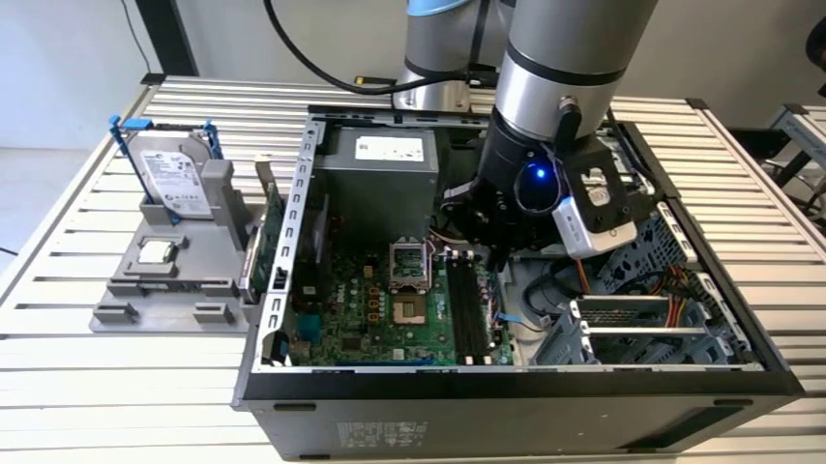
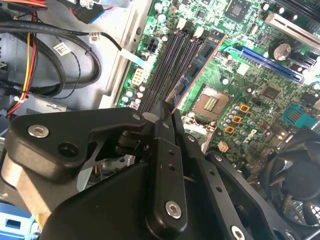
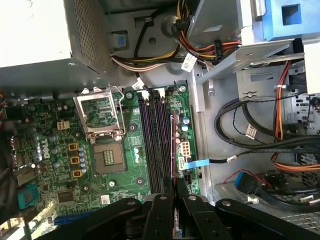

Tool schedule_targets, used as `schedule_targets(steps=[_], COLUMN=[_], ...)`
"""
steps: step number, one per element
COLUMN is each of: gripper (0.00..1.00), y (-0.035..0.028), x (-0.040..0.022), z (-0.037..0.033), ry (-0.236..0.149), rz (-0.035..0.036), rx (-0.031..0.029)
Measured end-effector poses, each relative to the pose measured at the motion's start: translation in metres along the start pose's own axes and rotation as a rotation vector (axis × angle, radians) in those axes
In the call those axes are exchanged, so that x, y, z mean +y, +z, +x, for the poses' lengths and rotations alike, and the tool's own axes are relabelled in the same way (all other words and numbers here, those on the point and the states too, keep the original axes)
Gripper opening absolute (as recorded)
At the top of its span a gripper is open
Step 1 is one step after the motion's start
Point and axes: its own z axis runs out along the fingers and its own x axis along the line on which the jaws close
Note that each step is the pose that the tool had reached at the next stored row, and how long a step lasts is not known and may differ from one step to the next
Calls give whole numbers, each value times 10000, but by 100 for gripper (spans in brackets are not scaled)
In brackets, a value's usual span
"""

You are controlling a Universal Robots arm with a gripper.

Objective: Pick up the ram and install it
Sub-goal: 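Insert the ram into the slot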

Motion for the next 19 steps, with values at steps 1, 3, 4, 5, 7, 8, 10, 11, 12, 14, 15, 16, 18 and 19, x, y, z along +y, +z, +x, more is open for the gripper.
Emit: schedule_targets(steps=[1,3,4,5,7,8,10,11,12,14,15,16,18,19], gripper=[0,0,0,0,0,0,0,0,0,0,0,0,0,0], y=[2,19,29,44,79,97,132,147,161,190,205,223,259,277], x=[0,1,0,1,7,15,27,29,31,34,37,42,59,71], z=[0,0,0,-2,-4,-7,-16,-17,-19,-23,-24,-25,-29,-34], ry=[0,0,2,2,3,-7,-80,-145,-221,-397,-459,-473,-475,-477], rz=[-2,-8,-3,-4,-5,-3,-5,-7,-8,-13,-15,-14,-12,-12], rx=[-1,-1,0,-1,-1,-1,-1,-2,-2,-3,-3,-3,-3,-3])
